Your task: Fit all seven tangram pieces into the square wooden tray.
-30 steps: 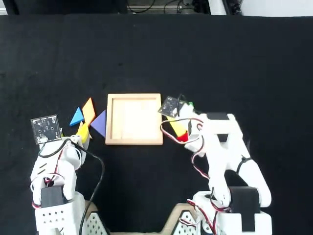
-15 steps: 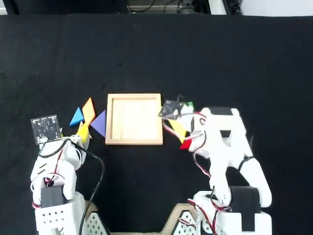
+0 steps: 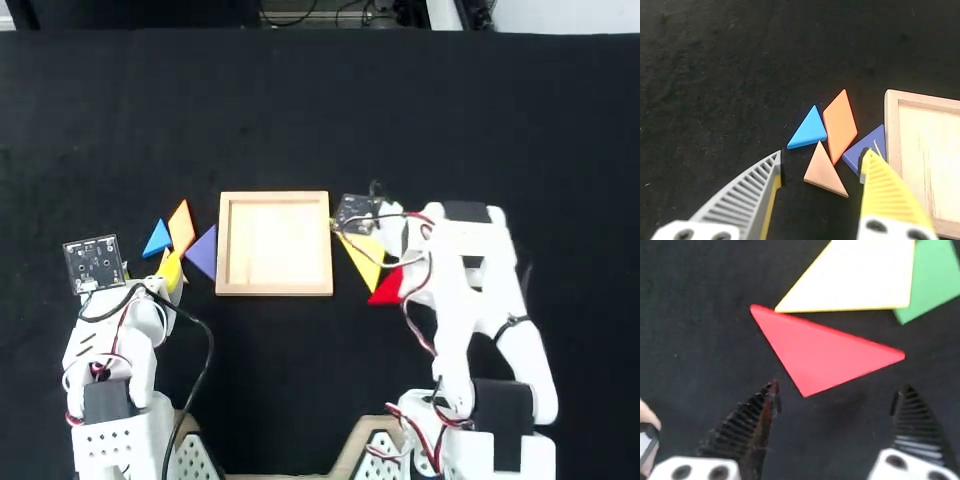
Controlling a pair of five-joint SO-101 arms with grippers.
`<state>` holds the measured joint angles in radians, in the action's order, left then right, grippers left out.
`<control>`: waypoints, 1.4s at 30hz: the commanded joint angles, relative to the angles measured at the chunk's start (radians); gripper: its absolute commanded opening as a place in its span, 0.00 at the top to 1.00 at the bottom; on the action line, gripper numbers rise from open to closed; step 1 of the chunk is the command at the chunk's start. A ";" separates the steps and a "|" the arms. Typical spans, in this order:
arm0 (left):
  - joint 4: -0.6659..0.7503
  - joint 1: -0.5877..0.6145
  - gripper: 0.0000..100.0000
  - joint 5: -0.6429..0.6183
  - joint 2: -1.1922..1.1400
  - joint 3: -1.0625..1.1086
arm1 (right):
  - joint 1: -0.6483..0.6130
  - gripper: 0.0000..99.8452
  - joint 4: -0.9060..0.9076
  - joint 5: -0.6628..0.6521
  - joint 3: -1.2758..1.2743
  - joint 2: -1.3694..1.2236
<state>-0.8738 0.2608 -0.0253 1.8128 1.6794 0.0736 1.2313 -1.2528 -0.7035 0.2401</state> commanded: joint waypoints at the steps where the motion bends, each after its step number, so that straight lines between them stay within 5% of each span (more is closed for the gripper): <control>1: 0.012 0.005 0.74 0.005 0.003 0.019 | 0.074 0.65 0.008 0.006 0.002 0.008; 5: 0.012 0.005 0.74 0.005 0.003 0.019 | 0.160 0.67 0.009 0.046 -0.065 0.013; 11: 0.012 0.005 0.74 0.005 0.003 0.019 | 0.178 0.99 -0.061 0.052 -0.134 0.008; 20: 0.012 0.005 0.74 0.005 0.003 0.019 | -0.078 0.99 -0.080 0.052 -0.223 0.005; 34: 0.017 0.007 0.74 0.005 0.000 0.019 | 0.028 0.99 -0.192 0.052 -0.182 -0.007; 42: 0.017 0.007 0.74 0.005 0.000 0.019 | 0.034 0.99 -0.167 0.060 -0.002 -0.222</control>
<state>-0.8738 0.2608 -0.0253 1.8128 1.6794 0.0921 1.0518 -1.2144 -0.8017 0.0713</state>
